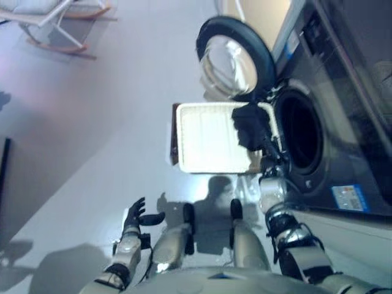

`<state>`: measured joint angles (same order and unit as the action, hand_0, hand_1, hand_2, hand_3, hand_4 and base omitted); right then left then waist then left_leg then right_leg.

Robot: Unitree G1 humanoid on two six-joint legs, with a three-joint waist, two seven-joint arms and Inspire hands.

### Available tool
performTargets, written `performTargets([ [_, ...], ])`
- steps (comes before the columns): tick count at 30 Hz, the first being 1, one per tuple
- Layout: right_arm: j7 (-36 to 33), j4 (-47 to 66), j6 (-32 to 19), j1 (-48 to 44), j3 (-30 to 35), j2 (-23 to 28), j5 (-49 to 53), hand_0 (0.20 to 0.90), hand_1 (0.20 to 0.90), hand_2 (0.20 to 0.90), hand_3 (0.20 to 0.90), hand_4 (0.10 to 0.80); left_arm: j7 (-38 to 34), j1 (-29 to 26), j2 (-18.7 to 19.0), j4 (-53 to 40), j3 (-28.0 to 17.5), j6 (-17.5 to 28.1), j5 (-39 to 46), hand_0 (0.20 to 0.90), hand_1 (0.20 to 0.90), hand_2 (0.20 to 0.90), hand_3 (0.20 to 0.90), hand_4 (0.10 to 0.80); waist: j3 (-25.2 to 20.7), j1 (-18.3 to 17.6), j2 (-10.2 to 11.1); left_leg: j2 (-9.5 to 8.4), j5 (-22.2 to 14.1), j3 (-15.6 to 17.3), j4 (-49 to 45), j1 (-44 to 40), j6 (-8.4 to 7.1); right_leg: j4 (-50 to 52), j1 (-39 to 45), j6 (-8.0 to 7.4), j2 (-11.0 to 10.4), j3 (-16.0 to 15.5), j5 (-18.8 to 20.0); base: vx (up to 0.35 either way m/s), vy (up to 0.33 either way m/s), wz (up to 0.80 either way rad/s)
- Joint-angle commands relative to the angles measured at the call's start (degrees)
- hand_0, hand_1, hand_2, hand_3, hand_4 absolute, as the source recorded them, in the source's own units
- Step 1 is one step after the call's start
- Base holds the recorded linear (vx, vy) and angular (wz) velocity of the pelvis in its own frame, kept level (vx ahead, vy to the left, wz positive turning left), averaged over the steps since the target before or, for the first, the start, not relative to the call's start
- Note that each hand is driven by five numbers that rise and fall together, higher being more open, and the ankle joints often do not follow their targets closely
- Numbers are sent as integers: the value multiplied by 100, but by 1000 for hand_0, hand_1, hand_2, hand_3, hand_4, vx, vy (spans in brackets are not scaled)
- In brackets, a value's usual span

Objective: Pick up the clothes and place them into the washing machine

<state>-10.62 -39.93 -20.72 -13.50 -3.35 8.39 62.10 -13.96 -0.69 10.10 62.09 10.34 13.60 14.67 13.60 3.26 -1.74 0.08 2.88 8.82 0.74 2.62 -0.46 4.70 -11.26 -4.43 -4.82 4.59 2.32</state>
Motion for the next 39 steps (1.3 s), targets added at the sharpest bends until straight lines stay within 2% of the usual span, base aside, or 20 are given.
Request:
performTargets([
  [1,478,1111,-28,279,-212,324,-676,900,900,900,900,800,2,220,263,314,-154,100,-301,900,900,900,900,800,-727,3,-19,-50,-29,-397,-201,395,-70,55,323,-112,95,-205,-172,82,-146,-9],
  [5,706,1519,168,829,-560,421,-758,900,900,900,900,800,-48,423,409,320,-478,117,-350,900,900,900,900,800,-767,82,212,43,-163,-577,-896,214,-135,142,820,91,282,-215,-427,135,-246,-5],
  [8,763,1557,237,881,-770,502,-845,900,900,900,900,800,-99,484,395,347,-565,147,-242,900,900,900,900,800,-652,271,311,-104,293,-933,-1294,486,-122,250,909,165,323,-181,-460,27,-136,-12],
  [9,770,1577,273,909,-786,560,-866,900,900,900,900,800,-104,503,369,342,-501,151,-238,900,900,900,900,800,-630,348,389,-265,399,-1123,-1438,855,-166,272,886,159,273,-178,-456,39,-82,-21],
  [10,747,1598,286,911,-775,566,-884,900,900,900,900,800,-100,523,359,361,-491,139,-272,900,900,900,900,800,-654,363,436,-305,337,-1202,-1368,1122,-171,293,878,142,232,-172,-474,120,-69,-1],
  [12,748,1702,294,952,-782,560,-898,900,900,900,900,800,-101,577,365,469,-503,81,-403,900,900,900,900,800,-687,405,384,-138,505,-1161,-823,1360,-189,326,983,132,350,-141,-557,195,-40,1],
  [17,624,1728,317,860,-885,617,-1222,900,900,900,900,800,-122,677,328,468,-488,43,-568,900,900,900,900,800,-819,538,147,-179,757,-1111,-212,1239,-170,298,1360,150,563,-10,-840,214,61,-47],
  [20,635,1789,330,969,-829,597,-1231,900,900,900,900,800,-123,720,342,426,-457,53,-573,900,900,900,900,800,-958,487,151,-163,771,-1054,-188,1036,-166,235,1579,84,436,-73,-922,255,133,-20],
  [24,286,1542,603,994,-861,825,-2595,900,900,900,900,800,-97,732,528,-35,-426,104,-640,900,900,900,900,800,-1106,536,279,-301,359,-936,-345,740,86,816,1548,-94,245,-248,-946,219,109,-2],
  [25,217,1442,628,916,-874,842,-2775,900,900,900,900,800,-117,727,579,-161,-367,123,-640,900,900,900,900,800,-1072,552,275,-338,277,-914,-352,690,151,1053,1365,-185,170,-302,-772,100,138,12],
  [26,98,1358,704,771,-910,855,-3124,900,900,900,900,800,-126,738,616,-312,-323,133,-624,900,900,900,900,800,-964,585,275,-378,241,-834,-373,656,218,1600,998,-337,-22,-390,-254,-117,121,11],
  [27,34,1170,764,504,-1008,881,-3350,900,900,900,900,800,-134,649,664,-382,-272,122,-594,900,900,900,900,800,-765,509,161,-306,257,-781,-391,674,235,2151,514,-458,55,-288,77,-136,85,-10],
  [28,34,1165,762,495,-1009,880,-3350,900,900,900,900,800,-133,644,664,-381,-276,122,-594,900,900,900,900,800,-767,517,170,-310,255,-768,-398,688,236,2181,486,-460,50,-273,65,-156,77,-23],
  [29,-108,1123,836,226,-1132,954,-3679,900,900,900,900,800,-193,524,737,-414,-223,147,-554,900,900,900,900,800,-556,419,71,-226,207,-818,-384,596,194,2223,68,-313,103,-384,-159,-46,28,-23],
  [31,-357,945,1047,-208,-1257,1017,-4399,900,900,900,900,800,-239,474,738,-459,-264,150,-546,900,900,900,900,800,-501,410,24,-159,70,-824,-360,523,114,1454,-123,-227,-351,-754,-221,38,-48,-12],
  [32,-466,826,1097,-382,-1336,1016,-4791,900,900,900,900,800,-257,421,769,-402,-306,169,-516,900,900,900,900,800,-451,456,86,-146,-9,-787,-381,512,35,862,-21,-266,-605,-1039,-105,116,-141,-11],
  [33,-542,770,1200,-438,-1395,1070,-5175,900,900,900,900,800,-271,443,787,-447,-317,184,-530,900,900,900,900,800,-393,431,143,-147,-71,-801,-389,486,9,430,18,-332,-685,-1086,55,111,-147,-18],
  [35,-527,710,1205,-424,-1379,1068,-5292,900,900,900,900,800,-288,417,797,-386,-353,187,-573,900,900,900,900,800,-374,371,184,-171,-97,-849,-432,471,7,409,78,-373,-661,-985,115,86,-115,-5],
  [36,-670,673,1290,-332,-1358,1140,-5592,900,900,900,900,800,-327,211,874,-235,-318,166,-627,900,900,900,900,800,-350,316,316,-226,-92,-987,-500,583,-27,540,89,-347,-400,-645,-26,81,-157,40],
  [39,-933,346,1531,-507,-1397,1288,-6501,900,900,900,900,800,-369,306,854,-408,-283,171,-728,900,900,900,900,800,-347,384,309,-234,-77,-1144,-468,684,-70,504,120,-296,-495,-1097,-53,70,-160,93],
])
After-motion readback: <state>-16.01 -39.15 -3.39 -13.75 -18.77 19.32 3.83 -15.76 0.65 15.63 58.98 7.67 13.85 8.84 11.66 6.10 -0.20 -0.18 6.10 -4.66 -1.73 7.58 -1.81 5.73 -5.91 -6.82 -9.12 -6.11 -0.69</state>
